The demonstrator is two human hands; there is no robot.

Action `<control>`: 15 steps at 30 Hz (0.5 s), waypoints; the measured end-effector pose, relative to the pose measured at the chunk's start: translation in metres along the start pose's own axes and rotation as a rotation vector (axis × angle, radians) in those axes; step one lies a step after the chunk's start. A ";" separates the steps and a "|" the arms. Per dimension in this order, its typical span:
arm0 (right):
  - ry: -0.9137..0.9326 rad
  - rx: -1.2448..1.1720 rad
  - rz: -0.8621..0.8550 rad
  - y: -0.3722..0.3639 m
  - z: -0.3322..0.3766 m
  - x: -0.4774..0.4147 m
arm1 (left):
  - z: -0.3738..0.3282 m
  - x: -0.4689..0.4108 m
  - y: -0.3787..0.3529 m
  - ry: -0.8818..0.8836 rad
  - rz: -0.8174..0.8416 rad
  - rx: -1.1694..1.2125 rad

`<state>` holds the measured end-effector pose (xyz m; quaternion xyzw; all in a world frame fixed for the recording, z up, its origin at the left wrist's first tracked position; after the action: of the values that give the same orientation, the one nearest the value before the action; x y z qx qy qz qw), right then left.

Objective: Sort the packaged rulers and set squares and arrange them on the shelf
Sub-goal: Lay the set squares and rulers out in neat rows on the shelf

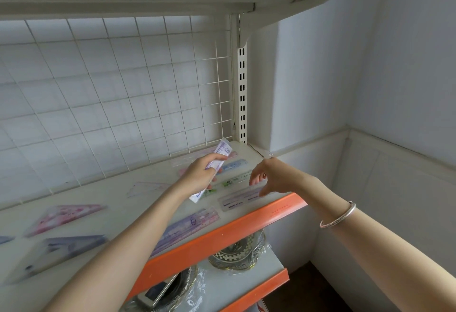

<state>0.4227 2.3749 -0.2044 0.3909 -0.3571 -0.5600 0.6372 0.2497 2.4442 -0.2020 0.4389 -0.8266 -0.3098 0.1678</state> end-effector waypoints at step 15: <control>-0.097 -0.028 0.151 -0.009 -0.006 -0.009 | 0.012 0.009 0.011 -0.085 -0.028 0.060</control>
<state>0.4227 2.3833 -0.2152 0.3262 -0.4079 -0.5337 0.6651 0.2314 2.4455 -0.2036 0.4416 -0.8357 -0.3055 0.1153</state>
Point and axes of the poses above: each hand's wrist, its own x-axis away from the middle knuckle, its own y-axis out of the back of the hand, z = x × y, the point moved 5 cm from there along -x, towards the middle knuckle, and after that the axes turned 6 degrees about -x, right-handed, at the moved point
